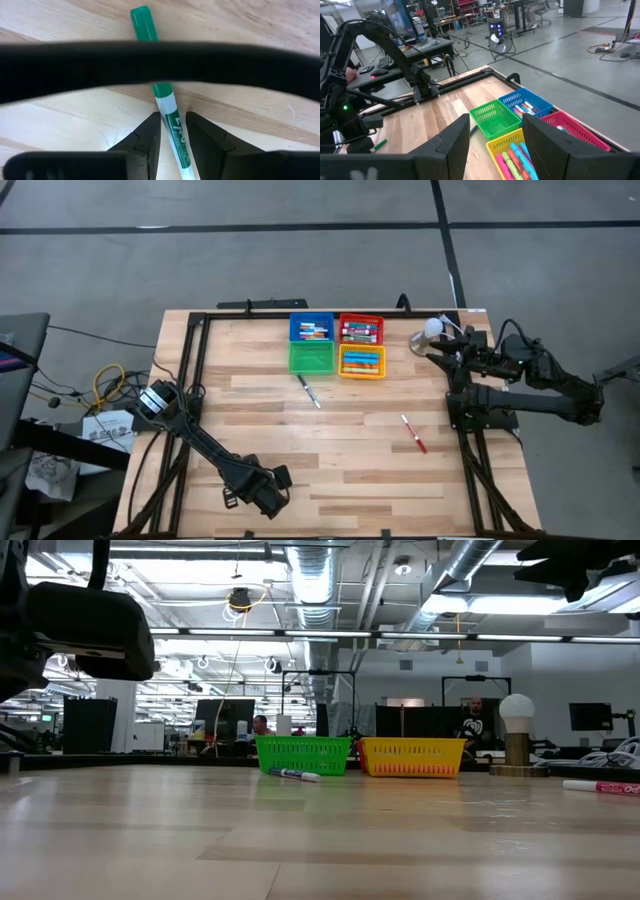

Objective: Pick & Place Markers
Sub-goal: Put the small green marker pen into the green bin

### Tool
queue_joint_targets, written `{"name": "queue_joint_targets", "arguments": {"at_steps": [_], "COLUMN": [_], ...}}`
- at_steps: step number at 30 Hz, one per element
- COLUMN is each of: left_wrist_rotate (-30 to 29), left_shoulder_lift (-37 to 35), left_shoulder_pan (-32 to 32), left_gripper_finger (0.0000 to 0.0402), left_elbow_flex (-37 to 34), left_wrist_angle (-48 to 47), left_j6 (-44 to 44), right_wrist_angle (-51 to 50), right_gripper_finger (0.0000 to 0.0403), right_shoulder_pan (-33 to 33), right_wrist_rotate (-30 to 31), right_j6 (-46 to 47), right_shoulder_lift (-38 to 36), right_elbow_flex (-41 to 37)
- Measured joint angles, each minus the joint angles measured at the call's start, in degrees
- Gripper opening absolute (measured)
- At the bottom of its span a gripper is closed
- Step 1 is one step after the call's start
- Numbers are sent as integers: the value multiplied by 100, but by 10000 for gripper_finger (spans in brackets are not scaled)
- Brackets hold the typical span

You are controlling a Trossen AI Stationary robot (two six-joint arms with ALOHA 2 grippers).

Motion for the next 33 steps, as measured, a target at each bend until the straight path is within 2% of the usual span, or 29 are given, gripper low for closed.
{"name": "queue_joint_targets", "arguments": {"at_steps": [33], "left_wrist_rotate": [-55], "left_shoulder_lift": [0], "left_shoulder_pan": [-22], "left_gripper_finger": [96], "left_elbow_flex": [0], "left_wrist_angle": [-211], "left_j6": [290], "right_wrist_angle": [-2], "right_gripper_finger": [170], "right_shoulder_pan": [0], "right_wrist_rotate": [2], "right_j6": [-35], "right_shoulder_lift": [-1], "right_elbow_flex": [0]}}
